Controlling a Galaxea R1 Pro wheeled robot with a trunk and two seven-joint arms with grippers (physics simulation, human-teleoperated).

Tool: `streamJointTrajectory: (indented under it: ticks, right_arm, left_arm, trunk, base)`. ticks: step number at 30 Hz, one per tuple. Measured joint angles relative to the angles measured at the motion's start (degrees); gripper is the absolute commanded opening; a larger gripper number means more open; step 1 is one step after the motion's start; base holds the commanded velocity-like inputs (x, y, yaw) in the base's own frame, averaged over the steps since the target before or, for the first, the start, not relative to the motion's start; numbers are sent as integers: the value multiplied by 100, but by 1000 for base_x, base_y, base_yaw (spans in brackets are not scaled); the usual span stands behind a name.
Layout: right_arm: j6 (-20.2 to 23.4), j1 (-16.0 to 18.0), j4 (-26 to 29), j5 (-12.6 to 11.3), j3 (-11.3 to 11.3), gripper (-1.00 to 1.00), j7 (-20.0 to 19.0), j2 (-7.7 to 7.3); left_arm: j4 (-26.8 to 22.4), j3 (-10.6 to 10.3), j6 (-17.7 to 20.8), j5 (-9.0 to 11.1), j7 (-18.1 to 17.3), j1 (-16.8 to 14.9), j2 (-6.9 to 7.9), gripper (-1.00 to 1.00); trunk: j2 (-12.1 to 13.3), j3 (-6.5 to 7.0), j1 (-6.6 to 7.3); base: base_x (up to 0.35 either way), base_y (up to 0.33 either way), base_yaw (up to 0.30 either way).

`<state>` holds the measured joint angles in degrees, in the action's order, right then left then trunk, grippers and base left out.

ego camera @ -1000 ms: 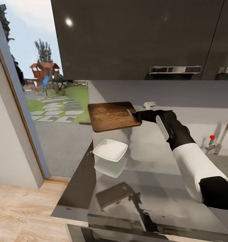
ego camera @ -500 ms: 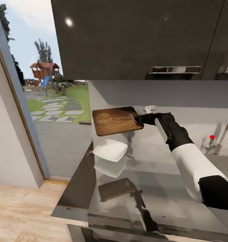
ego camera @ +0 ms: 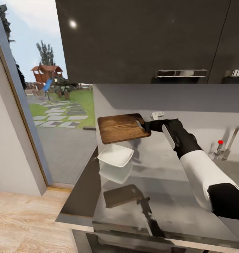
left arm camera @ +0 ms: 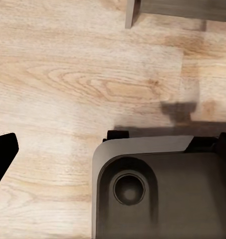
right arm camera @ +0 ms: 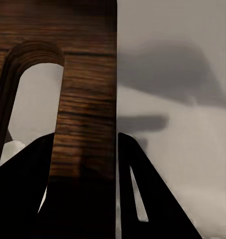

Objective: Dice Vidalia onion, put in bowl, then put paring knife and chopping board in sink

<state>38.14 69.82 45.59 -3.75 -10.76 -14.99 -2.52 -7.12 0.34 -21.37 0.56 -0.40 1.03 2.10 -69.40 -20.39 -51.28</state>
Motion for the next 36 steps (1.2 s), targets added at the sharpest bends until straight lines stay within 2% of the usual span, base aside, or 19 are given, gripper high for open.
streamJointTrajectory:
  ticks: [16,20,21,22,23,25,27,28,30,31,33,34,36]
  right_arm:
    - [-2,1,-156,5,5,-100,1,-5]
    - [-27,0,-513,29,25,-100,72,-26]
    - [-43,2,-614,29,41,-100,139,-118]
    - [-57,0,-640,131,29,-100,154,-152]
    - [-47,3,-662,4,43,-100,161,-206]
    - [-59,1,-740,68,40,-100,184,-320]
    - [-73,2,-941,-3,51,-100,201,-488]
    - [-116,0,-1032,142,42,-100,215,-568]
    - [-168,3,-1156,-26,62,-100,205,-678]
    - [-248,1,-1259,76,51,-100,216,-751]
    - [-399,3,-1467,-21,74,-100,211,-855]
    - [-449,-1,-1539,78,47,-100,215,-877]
    - [-555,0,-1707,21,57,-100,212,-922]
  left_arm:
    - [1,-1,0,0,0,0,1,100]
    - [1,-1,0,0,3,0,1,100]
    - [0,-1,0,3,3,0,1,100]
    - [-1,0,0,2,4,1,1,100]
    - [1,-1,0,3,6,0,1,100]
    - [0,0,0,6,7,1,1,100]
    - [0,-1,2,8,8,0,1,100]
    - [-1,0,2,8,8,1,1,100]
    - [3,-1,1,8,8,0,1,100]
    - [2,0,2,8,8,1,1,100]
    - [6,-1,2,8,8,0,1,100]
    - [6,0,2,8,8,0,1,100]
    - [8,-1,1,8,8,0,1,100]
  trunk:
    - [0,0,0]
    - [-1,0,1]
    - [-1,1,2]
    - [0,0,2]
    - [-1,1,2]
    - [-1,0,2]
    - [-1,0,2]
    - [0,0,2]
    - [-1,1,2]
    - [0,0,2]
    - [-1,1,2]
    - [0,-1,2]
    - [-1,0,2]
  base:
    - [-229,0,0]
    - [-48,0,0]
    - [-10,0,0]
    - [-6,0,0]
    - [-4,0,0]
    - [-2,0,0]
    - [0,0,0]
    - [0,0,0]
    - [0,0,0]
    - [0,0,0]
    - [0,0,0]
    - [0,0,0]
    - [0,0,0]
